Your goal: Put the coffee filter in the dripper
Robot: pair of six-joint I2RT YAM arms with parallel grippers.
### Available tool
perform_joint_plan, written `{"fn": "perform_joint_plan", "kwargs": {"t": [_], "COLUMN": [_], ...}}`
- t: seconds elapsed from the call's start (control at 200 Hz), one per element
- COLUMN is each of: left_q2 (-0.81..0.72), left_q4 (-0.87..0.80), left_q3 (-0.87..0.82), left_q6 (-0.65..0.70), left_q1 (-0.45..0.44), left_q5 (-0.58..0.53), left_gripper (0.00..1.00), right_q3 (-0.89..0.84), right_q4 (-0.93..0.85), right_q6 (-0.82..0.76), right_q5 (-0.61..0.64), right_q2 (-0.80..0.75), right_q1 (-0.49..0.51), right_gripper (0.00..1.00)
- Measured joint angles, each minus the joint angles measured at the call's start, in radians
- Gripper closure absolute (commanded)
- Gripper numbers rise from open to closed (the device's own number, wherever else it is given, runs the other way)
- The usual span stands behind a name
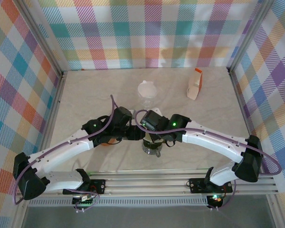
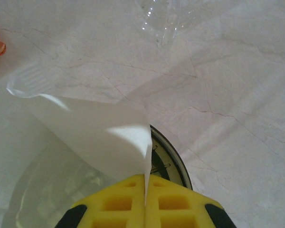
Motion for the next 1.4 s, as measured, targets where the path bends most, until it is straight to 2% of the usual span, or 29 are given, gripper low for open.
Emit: {"fn": "perform_joint_plan", "kwargs": {"t": [0.09,0.27,0.37,0.615,0.835,1.015,1.4], "left_q2": [0.008,0.010,0.010,0.015,0.025,0.023,-0.056], "left_q4": [-0.003,-0.003,-0.003,-0.002,-0.002,-0.005,0.002], "left_q3": [-0.003,-0.005,-0.005,-0.005,-0.010,-0.011,-0.023], "left_q6": [-0.004,-0.003,-0.003,-0.003,-0.003,-0.008,-0.023], "left_q1": [0.000,0.000,0.000,0.000,0.000,0.000,0.000], "left_q5": [-0.004,-0.004,-0.004,-0.003,-0.003,-0.008,-0.037], "left_gripper": [0.39,0.39,0.39,0.38,0.36,0.30,0.25], "right_q3": [-0.002,-0.020,-0.021,-0.024,-0.024,-0.024,-0.062], "right_q4": [0.000,0.004,0.004,0.008,0.011,0.011,0.015], "right_q6": [0.005,0.026,0.032,0.021,-0.001,-0.001,0.000], "right_q5": [0.000,0.012,0.016,-0.070,-0.137,-0.147,-0.140], "right_q2": [-0.001,-0.037,-0.084,-0.098,-0.024,0.025,0.070], "right_q1": [0.000,0.000,-0.006,-0.076,-0.078,-0.078,-0.090], "right_gripper": [0.88,0.55,0.46,0.38,0.36,0.35,0.32]}}
